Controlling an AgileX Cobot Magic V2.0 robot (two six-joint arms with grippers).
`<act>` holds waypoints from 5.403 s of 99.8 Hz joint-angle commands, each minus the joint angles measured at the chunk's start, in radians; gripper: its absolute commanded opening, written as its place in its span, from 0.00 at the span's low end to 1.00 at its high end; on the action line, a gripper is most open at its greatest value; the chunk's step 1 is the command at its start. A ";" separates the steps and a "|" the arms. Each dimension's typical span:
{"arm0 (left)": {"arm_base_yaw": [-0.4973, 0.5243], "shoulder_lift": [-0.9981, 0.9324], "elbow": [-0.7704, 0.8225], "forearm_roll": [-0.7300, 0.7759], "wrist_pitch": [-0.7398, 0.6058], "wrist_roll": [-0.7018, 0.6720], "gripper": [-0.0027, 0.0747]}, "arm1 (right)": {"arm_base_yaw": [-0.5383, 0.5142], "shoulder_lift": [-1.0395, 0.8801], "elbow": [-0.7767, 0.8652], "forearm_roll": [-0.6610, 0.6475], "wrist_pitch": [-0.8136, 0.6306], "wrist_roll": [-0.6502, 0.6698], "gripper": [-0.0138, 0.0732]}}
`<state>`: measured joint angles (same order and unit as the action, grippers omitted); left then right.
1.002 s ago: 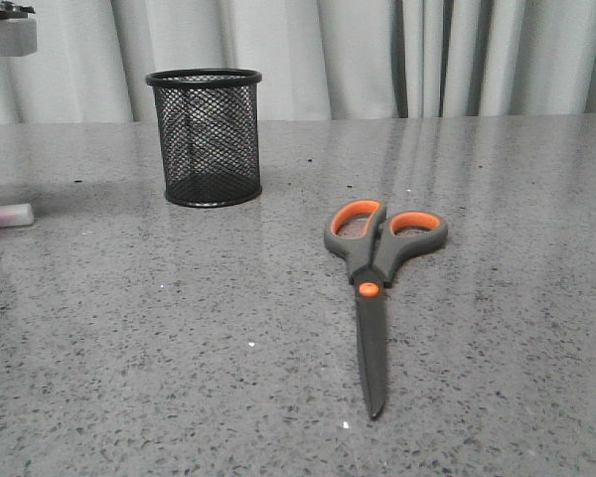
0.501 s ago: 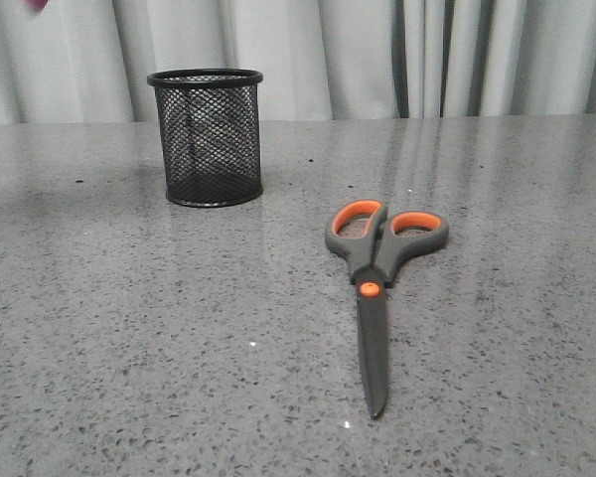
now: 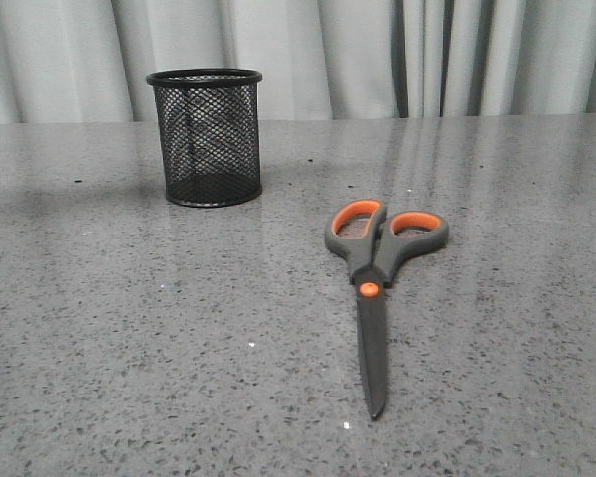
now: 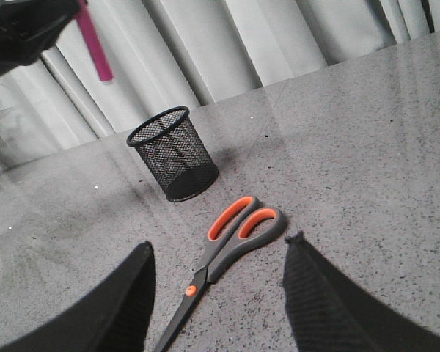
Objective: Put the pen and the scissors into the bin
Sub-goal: 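Lift the highlighter with the left gripper and carry it above the mesh cup, then lower the highlighter into the mesh cup and open the left gripper, then lower the right gripper over the scissors handles and grasp them, then lift the scissors with the right gripper and carry them over the cup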
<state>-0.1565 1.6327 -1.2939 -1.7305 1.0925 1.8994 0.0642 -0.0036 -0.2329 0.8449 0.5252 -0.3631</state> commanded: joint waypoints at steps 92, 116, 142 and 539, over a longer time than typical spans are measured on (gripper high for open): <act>0.058 0.024 -0.036 -0.068 0.190 -0.181 0.38 | -0.005 0.036 -0.206 0.049 0.086 -0.042 0.55; 0.113 -0.269 -0.036 -0.008 0.190 -0.292 0.01 | -0.005 0.338 -0.525 -0.001 0.176 -0.203 0.52; 0.036 -0.524 -0.036 0.092 0.181 -0.376 0.01 | -0.005 0.763 -0.850 -0.080 0.276 -0.203 0.37; -0.358 -1.221 0.345 0.789 -0.337 -0.735 0.01 | 0.417 1.795 -1.128 -1.523 -1.259 0.931 0.08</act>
<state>-0.5064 0.3952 -0.9301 -0.8916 0.8095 1.1775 0.4894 1.8204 -1.3251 -0.6996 -0.6516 0.5820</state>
